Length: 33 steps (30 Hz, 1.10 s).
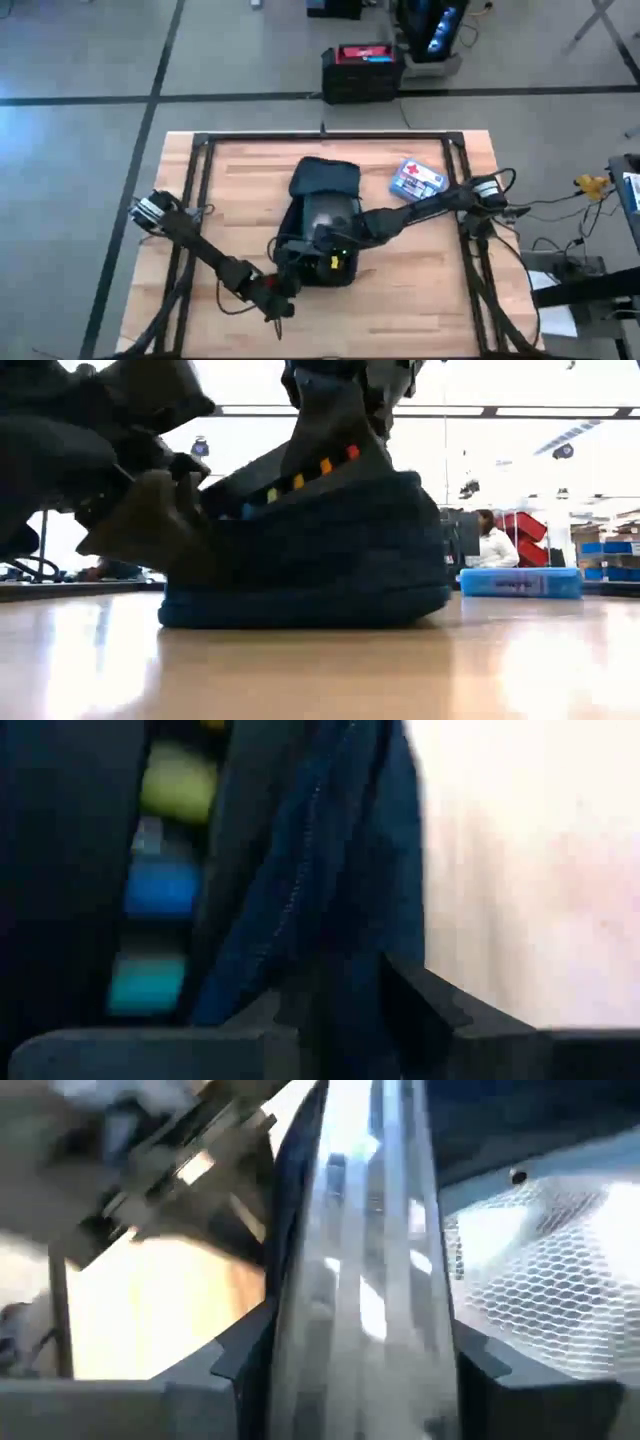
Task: Unpack backpack
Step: Remove the pill organizer
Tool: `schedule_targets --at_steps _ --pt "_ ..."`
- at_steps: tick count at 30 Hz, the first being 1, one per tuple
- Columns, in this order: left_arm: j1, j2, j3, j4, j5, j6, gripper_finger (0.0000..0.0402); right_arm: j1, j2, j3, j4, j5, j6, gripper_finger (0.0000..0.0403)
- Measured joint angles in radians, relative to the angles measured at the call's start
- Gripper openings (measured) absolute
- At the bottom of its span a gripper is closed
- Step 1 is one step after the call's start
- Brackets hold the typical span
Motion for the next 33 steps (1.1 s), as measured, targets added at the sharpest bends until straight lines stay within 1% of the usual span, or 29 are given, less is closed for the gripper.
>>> schedule_targets --at_steps 2,5,6,8,12,15,18,20,23,25,29,31,33 --pt "-0.007 -0.002 -0.001 -0.072 -0.018 -0.064 0.008 0.009 -0.03 0.011 -0.022 0.014 -0.02 0.0165" --pt "-0.014 0.001 -0.002 -0.158 -0.024 -0.166 0.008 0.027 -0.09 0.019 -0.03 0.101 -0.048 0.0164" --pt "-0.016 0.0 -0.004 -0.192 -0.023 -0.204 0.008 0.029 -0.112 0.019 -0.027 0.114 -0.055 0.0164" --pt "-0.019 -0.003 -0.011 -0.249 -0.022 -0.27 0.008 0.04 -0.151 0.021 -0.03 0.202 -0.07 0.0164" --pt "-0.029 -0.019 -0.036 -0.311 -0.021 -0.38 0.008 0.046 -0.214 0.017 -0.115 0.352 -0.086 0.0164" --pt "-0.057 -0.048 -0.057 -0.358 -0.014 -0.464 0.008 0.046 -0.263 0.018 -0.207 0.508 -0.083 0.0164" --pt "-0.109 -0.087 -0.077 -0.449 0.011 -0.594 0.008 0.042 -0.298 0.008 -0.296 0.643 -0.053 0.0164" --pt "-0.158 -0.11 -0.089 -0.486 0.017 -0.699 0.008 0.028 -0.312 0.003 -0.362 0.707 -0.027 0.0164" --pt "-0.246 -0.145 -0.109 -0.524 0.02 -0.848 0.008 -0.008 -0.333 -0.006 -0.407 0.738 -0.011 0.0164" --pt "-0.305 -0.164 -0.114 -0.519 -0.012 -0.908 0.008 -0.046 -0.337 -0.019 -0.426 0.758 0.005 0.0163" --pt "-0.4 -0.196 -0.097 -0.484 -0.172 -0.897 0.008 -0.141 -0.322 -0.07 -0.409 0.756 0.008 0.0163" --pt "-0.429 -0.209 -0.084 -0.443 -0.247 -0.825 0.008 -0.2 -0.322 -0.123 -0.359 0.756 0.0 0.0163" --pt "-0.452 -0.212 -0.067 -0.358 -0.308 -0.693 0.008 -0.251 -0.325 -0.193 -0.263 0.761 -0.004 0.0163"
